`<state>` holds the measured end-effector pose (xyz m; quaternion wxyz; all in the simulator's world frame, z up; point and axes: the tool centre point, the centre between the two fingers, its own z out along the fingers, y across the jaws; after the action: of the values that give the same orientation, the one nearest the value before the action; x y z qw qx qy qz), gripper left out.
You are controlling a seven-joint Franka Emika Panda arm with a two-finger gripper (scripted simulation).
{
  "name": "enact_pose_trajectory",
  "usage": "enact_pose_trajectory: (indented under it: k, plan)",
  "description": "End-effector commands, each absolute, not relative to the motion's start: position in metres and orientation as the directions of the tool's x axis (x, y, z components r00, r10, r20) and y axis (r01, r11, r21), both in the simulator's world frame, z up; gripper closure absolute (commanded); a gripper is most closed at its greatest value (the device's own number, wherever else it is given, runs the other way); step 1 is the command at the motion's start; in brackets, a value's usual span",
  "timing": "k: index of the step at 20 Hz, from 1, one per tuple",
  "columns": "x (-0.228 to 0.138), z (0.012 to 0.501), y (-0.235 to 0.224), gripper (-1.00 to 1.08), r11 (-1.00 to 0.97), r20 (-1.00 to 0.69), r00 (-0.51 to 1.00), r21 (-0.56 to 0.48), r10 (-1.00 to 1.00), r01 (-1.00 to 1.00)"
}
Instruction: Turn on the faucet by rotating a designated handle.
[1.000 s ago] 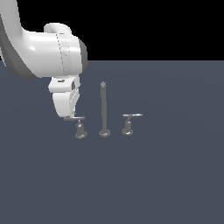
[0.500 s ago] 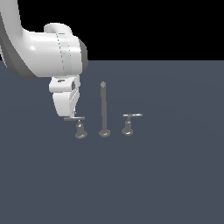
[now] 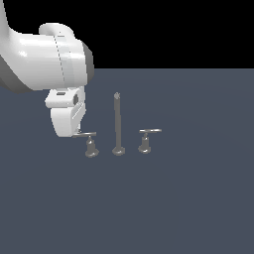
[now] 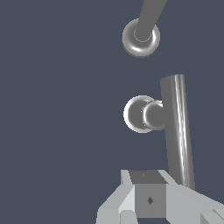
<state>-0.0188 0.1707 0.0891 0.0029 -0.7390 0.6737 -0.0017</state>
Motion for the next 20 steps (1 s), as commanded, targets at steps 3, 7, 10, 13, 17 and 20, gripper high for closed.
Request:
enact_pose_trajectory:
  k: [3, 7, 10, 13, 17, 20]
  plan:
    - [-0.025, 0.089, 0.17, 1.08, -0.093, -0.001, 0.093, -0.006, -0.996, -0.996]
    - [-0.039, 0.089, 0.167, 1.08, -0.094, -0.001, 0.094, -0.004, -0.996, -0.996]
    - [-0.049, 0.089, 0.166, 1.08, -0.096, -0.001, 0.096, -0.003, -0.995, -0.995]
    - [-0.059, 0.089, 0.164, 1.08, -0.097, 0.0, 0.097, -0.002, -0.995, -0.995]
    - [-0.062, 0.089, 0.172, 1.08, -0.109, -0.007, 0.109, -0.006, -0.994, -0.994]
    - [-0.068, 0.089, 0.161, 1.08, -0.106, -0.006, 0.106, -0.004, -0.994, -0.994]
